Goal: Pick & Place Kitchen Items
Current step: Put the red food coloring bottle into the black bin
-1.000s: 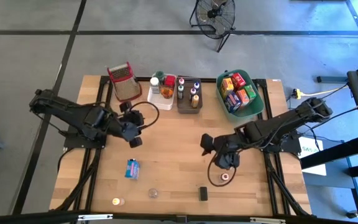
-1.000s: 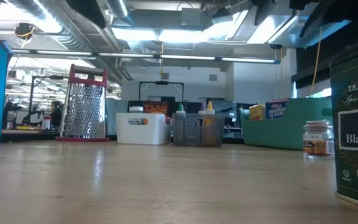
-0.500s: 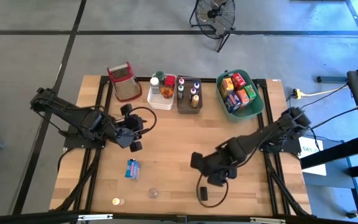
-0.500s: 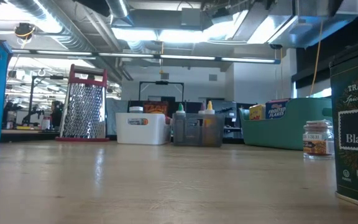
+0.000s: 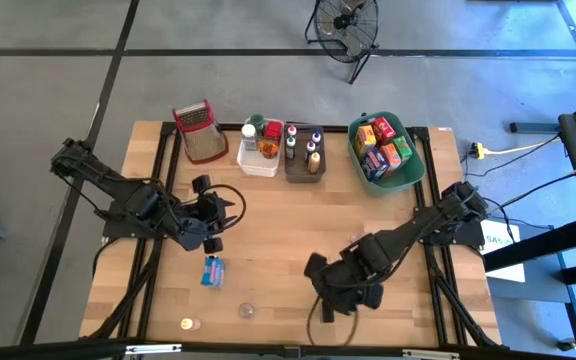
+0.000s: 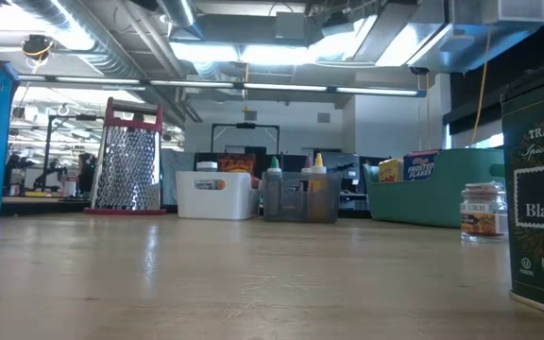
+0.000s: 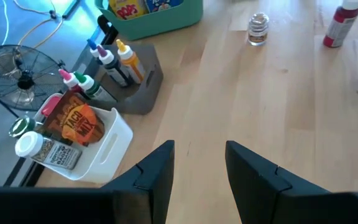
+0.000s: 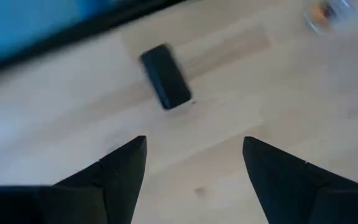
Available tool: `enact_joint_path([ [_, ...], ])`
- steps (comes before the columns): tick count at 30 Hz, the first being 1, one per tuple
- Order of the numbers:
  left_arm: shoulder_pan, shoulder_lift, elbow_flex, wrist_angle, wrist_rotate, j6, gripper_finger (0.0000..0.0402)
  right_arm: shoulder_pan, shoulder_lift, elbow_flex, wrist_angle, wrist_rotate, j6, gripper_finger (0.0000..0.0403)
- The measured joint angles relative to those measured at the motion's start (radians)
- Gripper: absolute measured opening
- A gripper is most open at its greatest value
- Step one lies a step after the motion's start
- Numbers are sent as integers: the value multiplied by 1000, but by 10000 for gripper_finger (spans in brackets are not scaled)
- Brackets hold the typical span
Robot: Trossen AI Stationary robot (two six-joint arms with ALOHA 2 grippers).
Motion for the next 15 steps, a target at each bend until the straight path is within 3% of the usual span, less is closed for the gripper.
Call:
enact_joint_path([
  [10,-12,0,0,0,0,-8,139,-37,0,63,-151,-18,707,270],
  [15,-11,0,-25,2,-2,-8,139,-33,0,63,-180,-62,904,270],
])
